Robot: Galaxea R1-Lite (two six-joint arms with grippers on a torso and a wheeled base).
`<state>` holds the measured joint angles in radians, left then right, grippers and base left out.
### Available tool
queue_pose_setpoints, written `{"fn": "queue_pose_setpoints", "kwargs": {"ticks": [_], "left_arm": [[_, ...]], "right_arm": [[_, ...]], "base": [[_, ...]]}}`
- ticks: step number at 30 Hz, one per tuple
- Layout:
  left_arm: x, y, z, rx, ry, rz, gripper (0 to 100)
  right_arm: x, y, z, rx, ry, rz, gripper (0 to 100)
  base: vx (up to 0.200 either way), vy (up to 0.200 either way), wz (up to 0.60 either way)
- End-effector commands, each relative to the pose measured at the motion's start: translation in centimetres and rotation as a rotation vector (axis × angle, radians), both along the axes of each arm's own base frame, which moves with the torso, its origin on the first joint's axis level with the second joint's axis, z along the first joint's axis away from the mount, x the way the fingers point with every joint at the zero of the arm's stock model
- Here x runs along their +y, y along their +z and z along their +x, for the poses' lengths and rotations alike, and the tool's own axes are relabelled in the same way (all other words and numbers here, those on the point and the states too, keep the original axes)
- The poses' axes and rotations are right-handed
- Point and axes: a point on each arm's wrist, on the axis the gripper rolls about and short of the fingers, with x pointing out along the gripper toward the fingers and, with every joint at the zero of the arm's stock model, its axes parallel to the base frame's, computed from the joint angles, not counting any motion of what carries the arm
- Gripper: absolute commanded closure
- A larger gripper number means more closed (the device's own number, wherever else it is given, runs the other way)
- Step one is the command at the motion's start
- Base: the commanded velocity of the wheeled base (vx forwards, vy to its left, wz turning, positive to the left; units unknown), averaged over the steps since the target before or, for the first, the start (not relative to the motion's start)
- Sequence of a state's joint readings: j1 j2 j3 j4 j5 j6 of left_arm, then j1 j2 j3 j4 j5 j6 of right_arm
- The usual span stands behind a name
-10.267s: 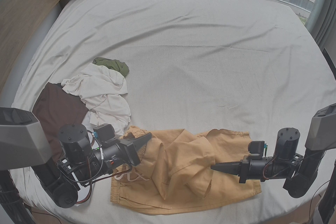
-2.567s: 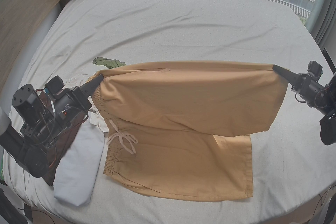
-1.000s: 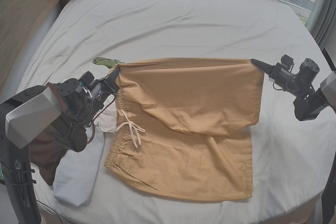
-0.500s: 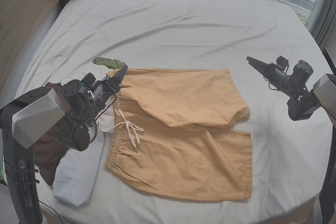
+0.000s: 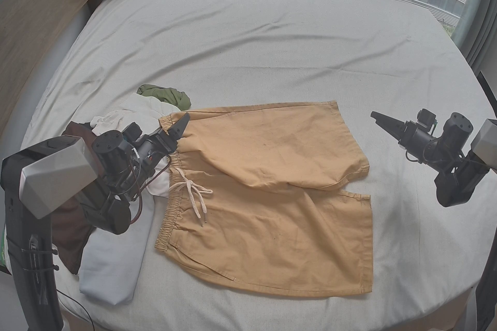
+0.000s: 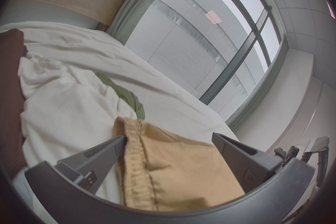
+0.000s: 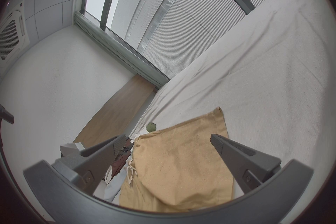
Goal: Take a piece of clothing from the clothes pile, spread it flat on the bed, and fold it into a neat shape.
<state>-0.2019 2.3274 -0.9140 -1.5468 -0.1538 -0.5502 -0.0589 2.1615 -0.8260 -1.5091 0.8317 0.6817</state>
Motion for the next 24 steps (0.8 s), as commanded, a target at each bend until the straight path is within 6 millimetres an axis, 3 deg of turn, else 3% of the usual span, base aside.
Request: {"fn": "queue_pose_setpoints", "kwargs": {"ticks": [1, 7, 12, 18, 24], "left_arm": [[0.9, 1.9, -3.5, 0.031, -0.012, 0.01, 0], [1.8, 3.3, -7.7, 0.067, -0.095, 0.024, 0], [2.7, 2.6, -11.0, 0.137, -0.176, 0.076, 0], [4.4, 1.0, -13.4, 0.196, -0.234, 0.173, 0], [4.2, 0.0, -14.4, 0.239, -0.255, 0.207, 0]], "right_arm": [[-0.1, 0.4, -3.4, -0.012, -0.017, -0.045, 0], [0.0, 1.0, -6.4, -0.022, -0.023, -0.088, 0], [0.0, 0.3, -9.4, 0.042, -0.03, -0.094, 0], [-0.6, -1.5, -9.2, 0.044, -0.049, -0.162, 0], [-0.4, -2.2, -9.4, 0.073, -0.04, -0.162, 0]], "base": [[0.0, 0.0, 0.0], [0.0, 0.0, 0.0], [0.0, 0.0, 0.0], [0.0, 0.0, 0.0], [0.0, 0.0, 0.0]]}}
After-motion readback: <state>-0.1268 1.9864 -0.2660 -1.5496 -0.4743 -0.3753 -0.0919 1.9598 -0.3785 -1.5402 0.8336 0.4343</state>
